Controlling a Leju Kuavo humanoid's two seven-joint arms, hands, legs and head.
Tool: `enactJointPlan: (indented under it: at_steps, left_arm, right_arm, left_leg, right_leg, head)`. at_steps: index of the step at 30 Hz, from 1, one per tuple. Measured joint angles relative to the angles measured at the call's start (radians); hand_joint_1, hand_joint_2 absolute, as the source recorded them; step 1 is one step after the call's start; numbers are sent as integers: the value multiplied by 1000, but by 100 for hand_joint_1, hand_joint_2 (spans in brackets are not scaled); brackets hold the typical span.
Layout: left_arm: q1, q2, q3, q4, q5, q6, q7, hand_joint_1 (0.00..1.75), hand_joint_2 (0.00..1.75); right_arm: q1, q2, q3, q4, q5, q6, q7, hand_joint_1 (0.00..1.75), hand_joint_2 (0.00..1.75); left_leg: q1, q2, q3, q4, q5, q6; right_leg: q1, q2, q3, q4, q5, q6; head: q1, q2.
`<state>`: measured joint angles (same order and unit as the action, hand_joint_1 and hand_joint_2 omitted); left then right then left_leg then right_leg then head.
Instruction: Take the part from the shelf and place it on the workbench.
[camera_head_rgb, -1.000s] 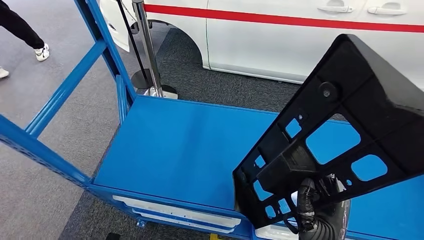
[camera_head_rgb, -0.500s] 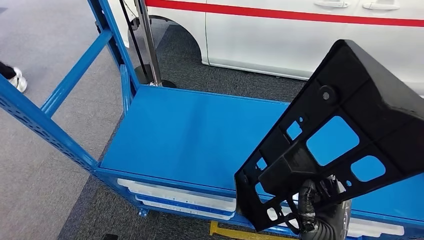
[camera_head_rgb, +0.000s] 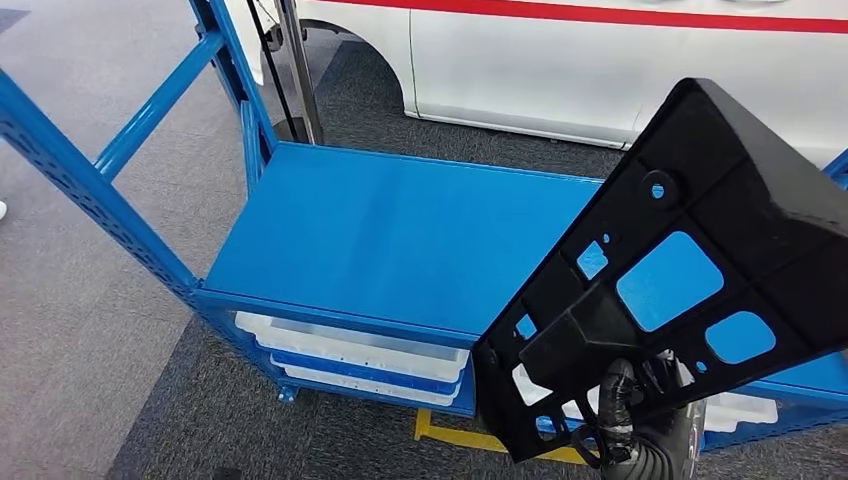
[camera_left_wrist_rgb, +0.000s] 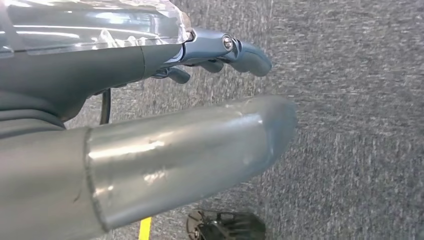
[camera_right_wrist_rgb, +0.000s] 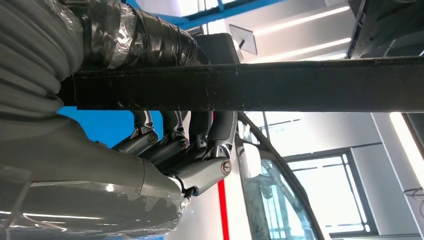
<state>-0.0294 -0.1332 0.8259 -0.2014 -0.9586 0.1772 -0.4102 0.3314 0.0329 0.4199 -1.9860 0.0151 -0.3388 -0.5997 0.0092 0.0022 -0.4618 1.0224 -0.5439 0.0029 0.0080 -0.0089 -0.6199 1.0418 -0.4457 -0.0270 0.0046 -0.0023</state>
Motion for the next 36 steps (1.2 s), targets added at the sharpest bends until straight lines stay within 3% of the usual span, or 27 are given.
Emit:
enactJointPlan:
  at_steps: [1,3,4,6,8,9,10,12,14,15,16,18,19,20,21,23,24,25,26,27,29,31,32,34,36]
  left_arm:
    - [-1,0,0,0,0,0,0,0,0]
    - [0,0,1,0,-1,-2,0,0,0]
    - [0,-1,2,0,-1,-4,0,0,0]
    - [0,-1,4,0,-1,-6,-1,0,0]
    - [0,-1,6,0,-1,-8,-1,0,0]
    - [0,-1,7,0,-2,-9,-1,0,0]
    - [0,-1,8,0,-2,-11,-1,0,0]
    - [1,-2,12,0,-4,-14,-1,0,0]
    - [2,-2,19,-1,-6,-16,-1,0,0]
    - [2,-2,21,-1,-8,-17,-1,0,0]
    - [2,-2,23,-1,-8,-17,-1,0,0]
    - [4,-2,26,-1,-9,-17,-1,0,0]
    - [5,-2,28,-1,-9,-17,-1,0,0]
    - [7,-2,30,-1,-9,-17,-1,0,0]
    - [9,-2,33,-1,-10,-17,-1,0,0]
    - [9,-4,38,-1,-11,-18,-2,0,0]
    - [9,-4,42,-1,-13,-18,-2,0,0]
    - [9,-4,46,-2,-15,-18,-3,0,0]
    - [9,-4,49,-2,-17,-18,-5,0,0]
    - [9,-4,52,-3,-19,-19,-7,0,0]
    - [9,-4,61,-5,-19,-21,-14,0,0]
    - [10,-5,71,-8,-18,-20,-18,0,0]
    - [10,-7,76,-8,-18,-19,-18,0,0]
    - [11,-11,84,-9,-18,-17,-18,0,0]
    - [13,-15,95,-10,-20,-16,-17,0,0]
  right_arm:
    - [0,1,0,0,1,2,0,175,175]
    - [0,3,-1,0,3,8,-1,175,175]
    - [1,3,-1,0,5,11,-2,175,175]
    - [2,3,-1,1,9,18,-2,175,175]
    - [5,3,-2,3,15,26,-2,175,175]
    - [7,3,-2,4,20,30,-2,175,175]
    - [9,2,-2,6,26,34,-2,175,175]
    - [16,2,-2,8,42,40,-4,175,175]
    - [24,0,-2,10,64,43,-10,175,175]
    - [29,0,-2,11,76,43,-13,175,175]
    - [35,0,-3,11,87,41,-16,175,175]
    - [49,0,-4,11,100,35,-19,175,175]
    - [56,1,-5,11,102,35,-20,175,175]
    - [64,3,-8,11,98,37,-19,175,175]
    - [72,6,-13,11,91,43,-19,175,175]
    - [89,13,-27,11,75,63,-19,175,175]
    - [97,17,-35,11,67,78,-20,175,175]
    - [104,22,-44,11,59,96,-20,175,175]
    - [111,28,-55,11,48,118,-21,175,175]
    - [118,35,-65,11,37,139,-22,175,175]
    - [132,51,-86,12,19,175,-24,175,175]
    - [147,68,-107,13,7,202,-26,175,175]
    - [156,76,-118,14,2,214,-27,175,175]
    - [176,93,-146,18,-7,246,-32,175,175]
    - [195,113,-183,21,-10,289,-38,175,175]
  left_leg:
    - [-4,0,14,-28,-8,4]
    - [-3,2,5,-40,8,12]
    - [-1,5,-3,-45,20,19]
    - [5,10,-26,-52,46,30]
    - [5,11,-56,-49,68,33]
    - [5,12,-71,-46,79,31]
    - [6,12,-88,-41,89,28]
    - [9,12,-121,-27,104,21]
    - [10,10,-145,-10,114,9]
    - [10,9,-151,-4,120,3]
    - [9,8,-154,-2,126,-5]
    - [11,7,-156,-3,138,-19]
    - [13,6,-162,3,128,-25]
    - [15,6,-171,22,99,-29]
    - [16,5,-185,62,51,-32]
    - [16,5,-215,184,-49,-35]
    - [16,5,-223,242,-71,-36]
    - [15,5,-219,277,-67,-34]
    - [13,3,-200,280,-44,-29]
    - [10,-1,-165,249,-14,-21]
    - [2,-38,-50,105,7,2]
    - [-4,-67,40,-25,-18,16]
    - [-7,-65,56,-54,-26,17]
    - [-3,-45,52,-67,-15,21]
    - [3,-18,40,-74,2,31]
  right_leg:
    - [-1,-1,-2,0,7,6]
    - [-4,-1,-5,-1,17,18]
    - [-5,2,-10,8,1,24]
    - [-10,6,-31,73,-83,37]
    - [-18,7,-53,185,-170,48]
    - [-22,7,-54,230,-179,53]
    - [-26,7,-44,249,-164,57]
    - [-33,7,23,189,-102,64]
    - [-34,9,122,48,-98,63]
    - [-32,10,153,-3,-109,58]
    - [-28,12,167,-30,-121,51]
    - [-25,12,157,-32,-111,32]
    - [-24,10,149,-32,-102,21]
    - [-25,8,138,-34,-91,8]
    - [-25,6,125,-35,-79,-2]
    - [-19,6,94,-33,-55,-11]
    - [-15,8,77,-30,-43,-12]
    - [-11,11,59,-26,-33,-12]
    - [-8,15,40,-22,-23,-12]
    - [-5,21,23,-17,-14,-11]
    - [-1,34,-2,-9,3,-8]
    - [1,47,-13,-5,19,0]
    - [2,55,-16,-6,28,5]
    - [0,63,-23,-4,36,16]
    - [-3,46,-50,50,-8,26]
  head:
    - [0,0]
    - [0,0]
    - [0,0]
    - [0,0]
    - [0,0]
    - [0,0]
    - [0,0]
    - [0,0]
    - [0,0]
    - [0,0]
    - [0,0]
    - [0,0]
    - [0,0]
    - [0,0]
    - [0,0]
    - [-1,0]
    - [-1,0]
    - [-1,0]
    - [-1,0]
    - [-1,0]
    - [-1,0]
    - [-1,0]
    - [-1,0]
    - [0,0]
    - [2,0]
